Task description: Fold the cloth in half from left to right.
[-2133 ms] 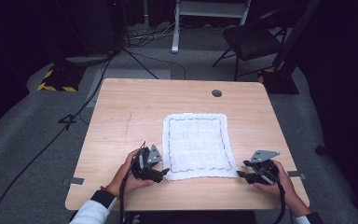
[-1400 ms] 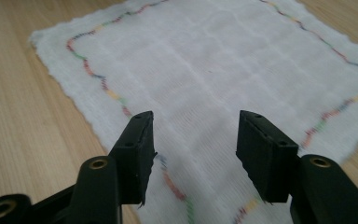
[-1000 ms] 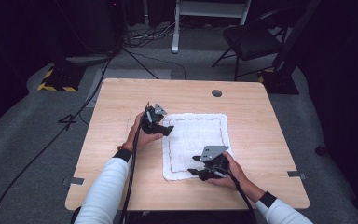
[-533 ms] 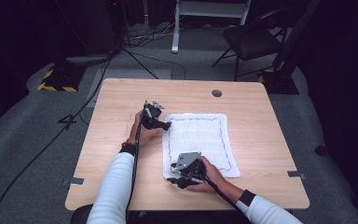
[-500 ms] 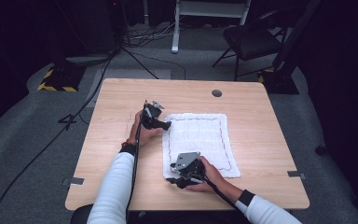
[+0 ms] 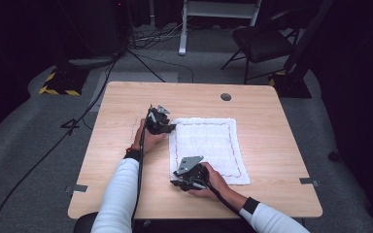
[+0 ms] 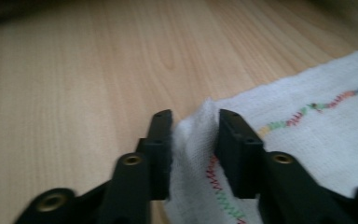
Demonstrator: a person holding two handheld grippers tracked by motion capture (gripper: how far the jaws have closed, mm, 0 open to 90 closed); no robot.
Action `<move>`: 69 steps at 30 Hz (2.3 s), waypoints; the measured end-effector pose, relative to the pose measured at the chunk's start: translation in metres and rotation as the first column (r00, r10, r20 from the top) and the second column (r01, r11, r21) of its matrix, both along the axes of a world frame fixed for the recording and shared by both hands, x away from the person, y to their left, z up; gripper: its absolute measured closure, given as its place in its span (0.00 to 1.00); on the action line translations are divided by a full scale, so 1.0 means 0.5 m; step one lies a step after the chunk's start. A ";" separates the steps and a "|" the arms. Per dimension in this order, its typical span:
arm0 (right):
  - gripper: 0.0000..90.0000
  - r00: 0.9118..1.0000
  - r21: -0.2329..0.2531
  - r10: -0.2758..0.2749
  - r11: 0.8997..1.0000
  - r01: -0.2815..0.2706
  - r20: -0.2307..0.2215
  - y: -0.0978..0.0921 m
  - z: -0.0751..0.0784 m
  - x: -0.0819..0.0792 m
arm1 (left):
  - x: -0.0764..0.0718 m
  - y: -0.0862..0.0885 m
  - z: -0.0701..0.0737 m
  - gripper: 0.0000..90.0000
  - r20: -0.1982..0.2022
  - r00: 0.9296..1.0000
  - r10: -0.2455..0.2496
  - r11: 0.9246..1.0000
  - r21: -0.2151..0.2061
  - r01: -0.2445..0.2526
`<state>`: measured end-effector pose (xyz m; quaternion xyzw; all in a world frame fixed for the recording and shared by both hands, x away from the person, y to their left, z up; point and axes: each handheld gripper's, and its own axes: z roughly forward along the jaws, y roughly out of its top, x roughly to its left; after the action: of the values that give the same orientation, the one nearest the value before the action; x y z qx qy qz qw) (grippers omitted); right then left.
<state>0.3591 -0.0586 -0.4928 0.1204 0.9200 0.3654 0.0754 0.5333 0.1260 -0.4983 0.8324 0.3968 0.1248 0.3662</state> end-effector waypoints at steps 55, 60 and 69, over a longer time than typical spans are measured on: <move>0.95 0.964 0.103 -0.214 0.975 0.199 0.156 -0.221 0.122 -0.026 | -0.008 -0.149 0.130 0.95 0.129 0.985 -0.110 0.993 -0.017 0.113; 0.95 0.956 0.103 -0.247 0.967 0.232 0.162 -0.257 0.123 -0.030 | -0.001 -0.190 0.122 0.95 0.121 0.983 -0.135 0.990 -0.013 0.137; 0.95 0.944 0.096 -0.295 0.954 0.283 0.151 -0.309 0.114 -0.032 | 0.009 -0.262 0.125 0.95 0.139 0.972 -0.189 0.982 0.019 0.189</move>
<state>0.3431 -0.2130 -0.4358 0.2262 0.8691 0.3924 0.1989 0.5377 -0.0049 -0.4359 0.8566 0.2887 0.1488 0.4010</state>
